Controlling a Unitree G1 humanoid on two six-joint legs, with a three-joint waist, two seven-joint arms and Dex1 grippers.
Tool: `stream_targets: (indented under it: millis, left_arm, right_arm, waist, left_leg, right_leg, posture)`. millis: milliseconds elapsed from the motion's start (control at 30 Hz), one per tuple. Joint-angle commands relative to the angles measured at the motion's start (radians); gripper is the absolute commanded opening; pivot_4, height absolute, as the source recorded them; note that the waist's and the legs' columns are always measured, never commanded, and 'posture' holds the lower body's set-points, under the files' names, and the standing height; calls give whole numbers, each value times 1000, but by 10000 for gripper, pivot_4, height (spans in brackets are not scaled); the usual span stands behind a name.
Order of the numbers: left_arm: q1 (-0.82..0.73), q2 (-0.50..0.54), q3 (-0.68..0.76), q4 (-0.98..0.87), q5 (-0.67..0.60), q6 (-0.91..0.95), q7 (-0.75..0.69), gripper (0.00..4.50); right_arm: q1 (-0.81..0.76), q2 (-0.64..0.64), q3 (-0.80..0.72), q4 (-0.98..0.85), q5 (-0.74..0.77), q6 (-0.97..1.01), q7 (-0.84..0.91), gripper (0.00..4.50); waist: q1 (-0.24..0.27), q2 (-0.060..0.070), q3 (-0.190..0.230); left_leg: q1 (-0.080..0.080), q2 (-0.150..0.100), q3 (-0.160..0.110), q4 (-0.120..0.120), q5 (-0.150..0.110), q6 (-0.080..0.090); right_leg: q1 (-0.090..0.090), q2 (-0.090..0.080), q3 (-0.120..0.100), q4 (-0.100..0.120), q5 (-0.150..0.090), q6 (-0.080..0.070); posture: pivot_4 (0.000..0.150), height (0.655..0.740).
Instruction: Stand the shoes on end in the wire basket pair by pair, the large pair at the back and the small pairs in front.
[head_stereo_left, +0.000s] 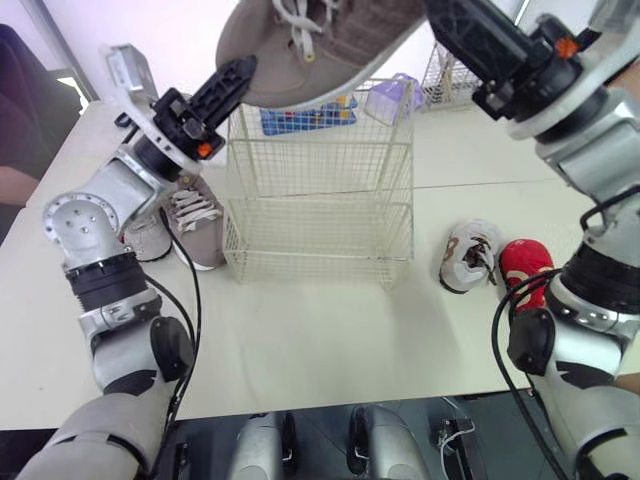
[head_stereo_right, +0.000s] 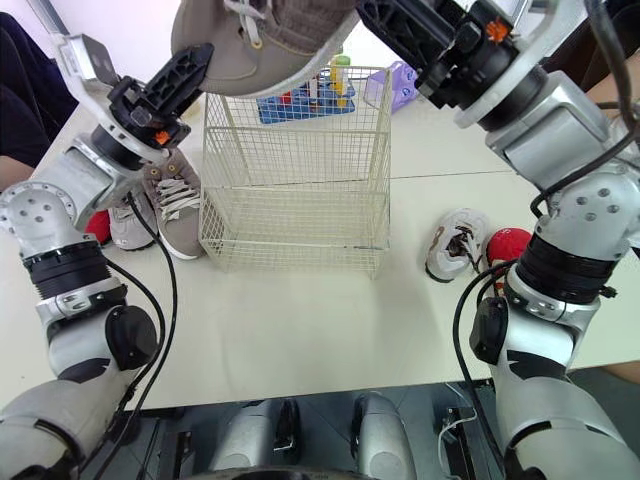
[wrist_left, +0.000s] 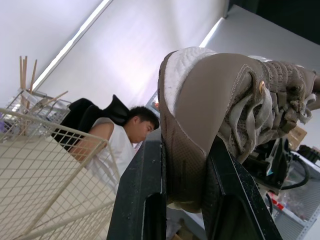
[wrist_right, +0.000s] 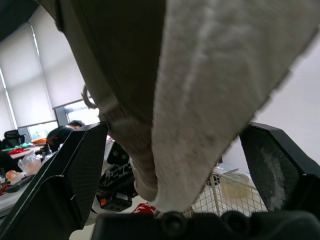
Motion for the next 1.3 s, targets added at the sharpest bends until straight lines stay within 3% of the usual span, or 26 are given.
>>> stream_targets:
  millis: [33,367,467,567,633,1000,1033,1067,1233,1267,1300]
  left_arm:
    - [-4,-7,-10,-58,-42,-32,11,2951]
    - [40,-24,-46,-96,-82,-38,55,2951]
    - [54,-23,-57,-109,-87,-39,61,2951]
    - [74,-21,-72,-130,-83,-36,63,2951]
    - [87,-22,-81,-146,-84,-35,65,2951]
    - [101,-9,-73,-160,-145,-29,117,2951]
    - [100,-3,-73,-154,-158,-21,123,12873]
    - [101,5,-73,-152,-169,-14,125,15806]
    - [122,72,-83,-181,-190,-3,91,40831]
    - [133,93,-90,-197,-182,-4,71,44774]
    - [150,128,-94,-210,-181,8,50,44774]
  right_arm:
    - [-39,-1,22,-12,0,-35,22,43942]
    - [-68,30,51,31,-1,-70,14,43942]
    - [-78,39,51,44,2,-73,9,35894]
    - [-88,49,44,54,17,-75,4,22810]
    - [-96,55,38,62,29,-74,-4,17640]
    - [-121,25,55,67,17,-59,8,16415]
    - [-124,21,56,70,16,-56,11,16415]
    - [-128,15,57,74,12,-53,16,16415]
    - [-163,-29,74,130,-43,-62,57,16415]
    - [-175,-44,79,151,-62,-68,74,16415]
    - [-198,-77,96,187,-95,-77,120,16415]
  waist:
    - [0,0,0]
    - [-1,0,0]
    - [0,0,0]
    - [0,0,0]
    - [-1,0,0]
    - [-1,0,0]
    - [-1,0,0]
    - [-1,0,0]
    - [-2,0,0]
    - [-2,0,0]
    - [-2,0,0]
  left_leg:
    - [0,0,0,0,0,0]
    - [0,0,0,0,0,0]
    - [0,0,0,0,0,0]
    - [0,0,0,0,0,0]
    - [0,0,0,0,0,0]
    - [0,0,0,0,0,0]
    - [0,0,0,0,0,0]
    - [0,0,0,0,0,0]
    - [0,0,0,-1,0,1]
    - [0,0,0,-1,0,1]
    - [0,0,0,-1,0,1]
  right_leg:
    - [0,0,0,0,0,0]
    - [0,0,0,0,0,0]
    - [0,0,0,0,0,0]
    - [0,0,0,0,0,0]
    - [0,0,0,0,0,0]
    - [0,0,0,0,0,0]
    - [0,0,0,0,0,0]
    - [0,0,0,0,0,0]
    - [0,0,0,-1,0,0]
    - [0,0,0,-1,0,0]
    - [0,0,0,-1,0,0]
  posture:
    - [1500,7400]
    - [1500,7400]
    - [1500,7400]
    - [1500,7400]
    - [1500,7400]
    - [1500,7400]
    - [1500,7400]
    - [1500,7400]
    - [1500,7400]
    - [1500,7400]
    - [1500,7400]
